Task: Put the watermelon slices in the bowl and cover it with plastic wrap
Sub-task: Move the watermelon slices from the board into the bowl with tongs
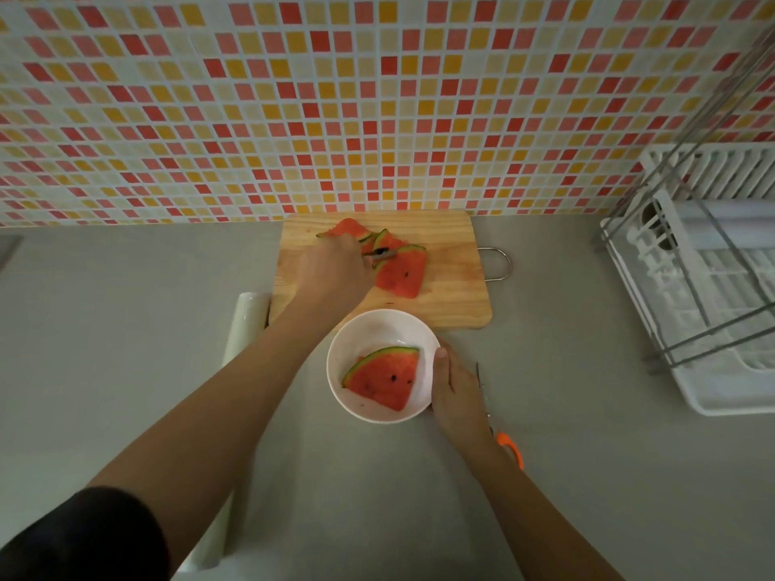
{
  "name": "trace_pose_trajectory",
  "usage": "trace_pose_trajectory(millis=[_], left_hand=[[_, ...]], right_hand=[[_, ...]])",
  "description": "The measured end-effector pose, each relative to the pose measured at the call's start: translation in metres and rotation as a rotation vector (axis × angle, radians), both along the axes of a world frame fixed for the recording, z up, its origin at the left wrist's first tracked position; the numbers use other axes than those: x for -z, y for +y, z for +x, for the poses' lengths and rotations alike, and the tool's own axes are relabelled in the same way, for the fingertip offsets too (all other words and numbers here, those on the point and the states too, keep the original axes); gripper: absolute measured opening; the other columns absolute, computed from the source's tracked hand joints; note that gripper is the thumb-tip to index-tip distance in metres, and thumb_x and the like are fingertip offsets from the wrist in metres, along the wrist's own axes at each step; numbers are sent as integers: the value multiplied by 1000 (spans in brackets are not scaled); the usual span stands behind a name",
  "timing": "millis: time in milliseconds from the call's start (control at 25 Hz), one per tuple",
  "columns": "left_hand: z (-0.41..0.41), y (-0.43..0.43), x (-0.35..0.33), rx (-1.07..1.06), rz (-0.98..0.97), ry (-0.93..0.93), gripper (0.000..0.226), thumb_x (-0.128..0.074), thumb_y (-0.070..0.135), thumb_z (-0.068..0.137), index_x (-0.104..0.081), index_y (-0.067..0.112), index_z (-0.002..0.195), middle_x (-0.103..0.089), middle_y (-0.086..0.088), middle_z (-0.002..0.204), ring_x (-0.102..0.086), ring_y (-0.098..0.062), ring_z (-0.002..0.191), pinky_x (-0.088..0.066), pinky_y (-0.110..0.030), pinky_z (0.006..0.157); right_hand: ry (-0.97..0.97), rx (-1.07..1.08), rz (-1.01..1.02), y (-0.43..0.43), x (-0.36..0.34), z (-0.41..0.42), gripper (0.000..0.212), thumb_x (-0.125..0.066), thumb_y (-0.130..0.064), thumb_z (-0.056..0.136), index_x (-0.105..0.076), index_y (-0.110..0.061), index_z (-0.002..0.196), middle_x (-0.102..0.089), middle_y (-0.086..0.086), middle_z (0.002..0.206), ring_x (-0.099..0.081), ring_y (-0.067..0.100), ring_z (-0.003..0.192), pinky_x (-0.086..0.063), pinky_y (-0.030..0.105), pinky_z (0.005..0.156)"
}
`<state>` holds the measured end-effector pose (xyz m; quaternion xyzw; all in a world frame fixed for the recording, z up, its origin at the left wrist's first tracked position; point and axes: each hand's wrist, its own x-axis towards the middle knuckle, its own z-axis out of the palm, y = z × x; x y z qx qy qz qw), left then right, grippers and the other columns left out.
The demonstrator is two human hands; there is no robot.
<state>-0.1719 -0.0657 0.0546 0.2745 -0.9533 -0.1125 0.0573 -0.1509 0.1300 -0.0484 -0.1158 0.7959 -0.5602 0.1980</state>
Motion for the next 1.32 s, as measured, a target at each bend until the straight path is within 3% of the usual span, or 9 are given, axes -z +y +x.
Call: trace_pose_trajectory(millis=[120,200,320,480,640,1000,1320], left_hand=[[-1,-10,4,9,50,14,27,-47,22,91,-62,4,78,-44,-3,57,-38,-16,51,-24,-27,43],[5,-18,9,17,104,24,30,-48,25,91,-63,6,73,-48,-4,57,-43,-20,54,-28,-28,45],[20,-44,18,-133,431,78,31,-59,34,85,-65,15,61,-56,3,55,-50,-15,56,-34,-24,49],[40,-60,29,-262,785,9,12,-68,33,80,-72,23,74,-67,3,68,-49,-13,60,-37,-25,52],[35,-53,32,-216,770,19,12,-68,32,80,-70,31,67,-66,11,59,-49,-9,61,-37,-24,53],[27,-56,35,-283,906,-55,22,-72,21,76,-73,1,83,-62,-2,61,-33,-12,46,-28,-21,41],[27,-65,39,-301,1035,-152,23,-66,27,83,-73,5,88,-59,-3,60,-28,-8,36,-19,-16,34]], right_hand=[[-15,0,-2,0,1,0,29,-28,-31,100,-57,-34,102,-64,-16,93,-54,-15,89,-36,-1,69],[-20,-6,-7,0,2,0,31,-27,-33,100,-58,-34,105,-64,-15,95,-55,-14,90,-36,-2,69],[-27,-12,-14,1,2,0,32,-26,-35,100,-57,-36,106,-65,-17,96,-55,-14,92,-37,-1,70],[-11,-17,11,1,3,-1,31,-25,-37,100,-56,-38,107,-62,-22,95,-53,-18,91,-35,-3,70],[-3,-14,10,1,3,-1,32,-26,-36,100,-57,-36,108,-62,-23,94,-53,-18,92,-34,-4,70],[3,-10,19,0,5,-1,31,-26,-35,100,-56,-36,110,-58,-28,91,-50,-23,90,-33,-5,69],[0,-11,32,1,6,-1,35,-26,-35,100,-57,-32,115,-60,-22,93,-53,-16,91,-36,-2,70]])
